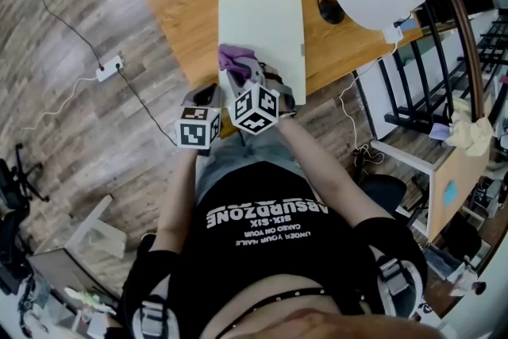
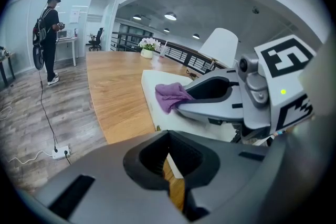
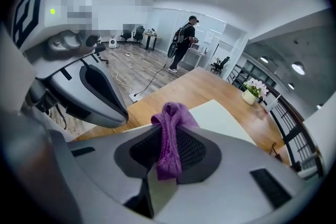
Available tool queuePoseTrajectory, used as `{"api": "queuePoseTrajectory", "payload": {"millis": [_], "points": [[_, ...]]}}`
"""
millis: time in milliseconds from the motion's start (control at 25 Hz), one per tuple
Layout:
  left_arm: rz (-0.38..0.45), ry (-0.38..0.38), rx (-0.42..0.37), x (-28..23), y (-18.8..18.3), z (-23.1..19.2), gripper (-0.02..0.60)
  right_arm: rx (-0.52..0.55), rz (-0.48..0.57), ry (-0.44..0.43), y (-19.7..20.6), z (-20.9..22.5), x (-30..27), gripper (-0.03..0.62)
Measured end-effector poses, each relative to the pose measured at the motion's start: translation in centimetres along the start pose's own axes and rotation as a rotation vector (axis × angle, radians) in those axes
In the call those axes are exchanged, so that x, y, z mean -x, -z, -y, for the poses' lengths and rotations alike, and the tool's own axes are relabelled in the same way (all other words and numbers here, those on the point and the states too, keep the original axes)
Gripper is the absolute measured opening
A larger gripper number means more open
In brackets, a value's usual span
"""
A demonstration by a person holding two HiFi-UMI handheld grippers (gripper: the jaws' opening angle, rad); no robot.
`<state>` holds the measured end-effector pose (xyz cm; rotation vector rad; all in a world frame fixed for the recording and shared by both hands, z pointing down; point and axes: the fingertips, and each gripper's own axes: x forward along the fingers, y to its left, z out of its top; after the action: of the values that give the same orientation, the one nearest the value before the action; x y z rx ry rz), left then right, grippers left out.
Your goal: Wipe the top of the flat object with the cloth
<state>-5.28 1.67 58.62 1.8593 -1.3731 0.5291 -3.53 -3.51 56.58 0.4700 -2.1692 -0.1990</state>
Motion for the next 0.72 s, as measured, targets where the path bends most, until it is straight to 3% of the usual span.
{"api": "queuePoseTrajectory", "payload": {"millis": [520, 720], "points": [[-0.020, 0.033, -0.022, -0.6, 1.0, 1.5, 0.017, 0.030, -0.011, -0.043, 0.8, -2.5, 1.2, 0.086], [-0.022, 0.026, -0.027, -0.7, 0.9, 1.6, 0.017, 0.097, -0.018, -0.029, 1.3, -2.4, 1.5, 0.086]]}}
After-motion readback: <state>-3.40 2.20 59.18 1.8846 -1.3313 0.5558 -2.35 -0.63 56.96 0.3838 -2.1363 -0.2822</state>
